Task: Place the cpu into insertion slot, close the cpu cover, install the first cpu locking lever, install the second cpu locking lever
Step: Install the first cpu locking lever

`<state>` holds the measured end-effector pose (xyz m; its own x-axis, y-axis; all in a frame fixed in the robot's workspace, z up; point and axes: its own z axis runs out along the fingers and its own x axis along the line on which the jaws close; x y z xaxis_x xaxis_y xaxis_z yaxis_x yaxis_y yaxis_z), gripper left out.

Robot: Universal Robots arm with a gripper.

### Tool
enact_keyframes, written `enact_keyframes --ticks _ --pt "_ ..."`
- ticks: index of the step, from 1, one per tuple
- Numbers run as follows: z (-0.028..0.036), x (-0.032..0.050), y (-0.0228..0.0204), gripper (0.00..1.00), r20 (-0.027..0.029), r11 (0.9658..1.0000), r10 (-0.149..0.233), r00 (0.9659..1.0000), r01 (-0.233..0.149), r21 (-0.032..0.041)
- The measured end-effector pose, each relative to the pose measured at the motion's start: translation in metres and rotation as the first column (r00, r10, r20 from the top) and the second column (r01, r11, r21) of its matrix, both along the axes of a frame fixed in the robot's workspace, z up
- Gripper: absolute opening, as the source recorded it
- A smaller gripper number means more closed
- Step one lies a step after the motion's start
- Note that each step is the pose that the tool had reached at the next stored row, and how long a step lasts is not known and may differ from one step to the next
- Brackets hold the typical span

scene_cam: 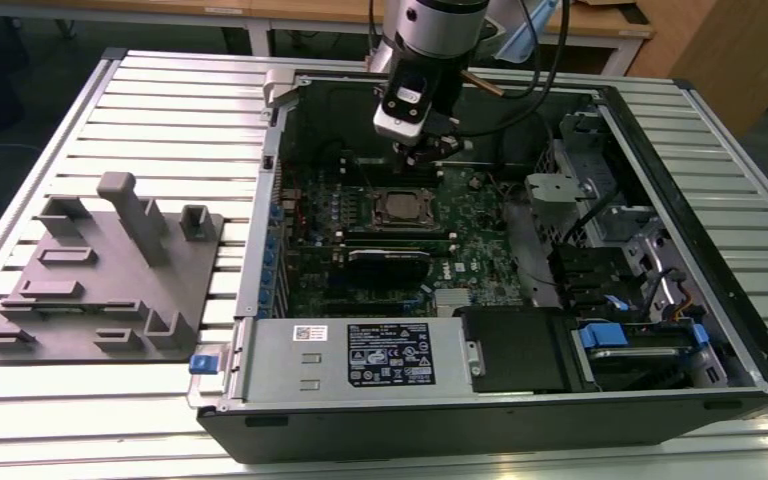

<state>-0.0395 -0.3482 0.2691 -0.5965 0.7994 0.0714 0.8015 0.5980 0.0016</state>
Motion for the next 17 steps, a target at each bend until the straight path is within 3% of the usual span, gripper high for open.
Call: enact_keyframes --ticks 4,8,13,17 --pt "0.0 0.0 0.0 0.11 0.0 1.0 0.008 1.0 -0.008 0.0" --pt "0.0 0.0 0.0 0.11 0.0 0.998 0.063 0.998 -0.063 0.0" --pt "0.0 0.0 0.0 0.11 0.0 0.9899 0.142 0.9899 -0.142 0.0" --pt "0.0 0.0 0.0 0.11 0.0 0.9806 0.196 0.9806 -0.196 0.0"
